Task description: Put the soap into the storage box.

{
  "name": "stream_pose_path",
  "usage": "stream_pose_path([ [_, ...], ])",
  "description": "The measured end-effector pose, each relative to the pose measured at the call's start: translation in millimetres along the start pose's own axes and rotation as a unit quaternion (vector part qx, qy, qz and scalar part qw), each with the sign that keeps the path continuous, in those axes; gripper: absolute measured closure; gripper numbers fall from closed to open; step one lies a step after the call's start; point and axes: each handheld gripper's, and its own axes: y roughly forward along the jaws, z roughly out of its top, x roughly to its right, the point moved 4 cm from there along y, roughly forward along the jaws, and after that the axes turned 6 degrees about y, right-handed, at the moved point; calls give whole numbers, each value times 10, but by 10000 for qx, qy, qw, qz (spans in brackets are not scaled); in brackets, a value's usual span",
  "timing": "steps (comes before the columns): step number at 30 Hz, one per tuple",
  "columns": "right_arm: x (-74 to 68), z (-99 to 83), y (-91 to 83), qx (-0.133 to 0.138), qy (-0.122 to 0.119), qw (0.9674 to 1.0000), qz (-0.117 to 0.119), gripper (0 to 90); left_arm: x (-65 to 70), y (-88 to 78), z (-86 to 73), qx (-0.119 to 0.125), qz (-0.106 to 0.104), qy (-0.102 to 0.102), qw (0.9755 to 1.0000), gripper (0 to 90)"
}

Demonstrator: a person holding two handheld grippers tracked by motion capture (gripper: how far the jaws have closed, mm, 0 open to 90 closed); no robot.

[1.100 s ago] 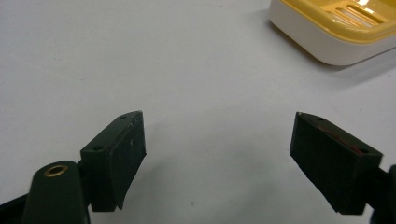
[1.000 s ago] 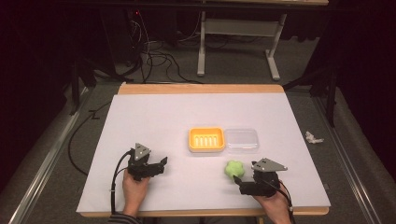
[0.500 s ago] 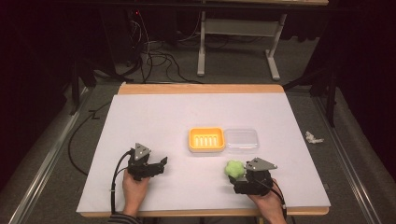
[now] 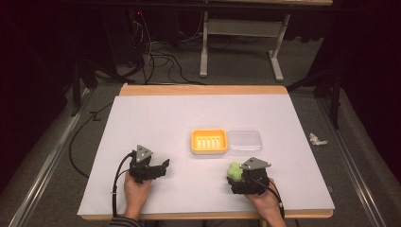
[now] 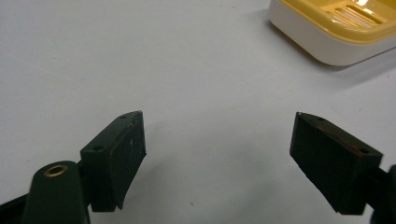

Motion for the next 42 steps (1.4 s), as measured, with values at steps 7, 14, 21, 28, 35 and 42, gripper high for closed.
stream_pose_path([
  [7, -23, 31, 102, -148, -64, 9998, -89, 157, 0, -2, 0, -2, -6, 3, 10000, 189],
  [14, -7, 45, 131, -208, -14, 9997, -101, 190, -1, 0, 1, -2, -5, -5, 10000, 189],
  [21, 40, 24, 111, -204, 76, 9998, 18, 252, 0, 1, 1, 3, -3, -11, 10000, 189],
  [28, 47, 23, 108, -187, 21, 9998, 62, 257, 0, 1, 1, 2, -1, -11, 10000, 189],
  [35, 65, 21, 93, -164, -46, 9997, 177, 258, -3, 6, 2, 1, 4, -34, 10000, 189],
  [42, 85, 15, 45, -50, -112, 9996, 245, 261, -5, 6, 0, -16, 13, -21, 10000, 190],
])
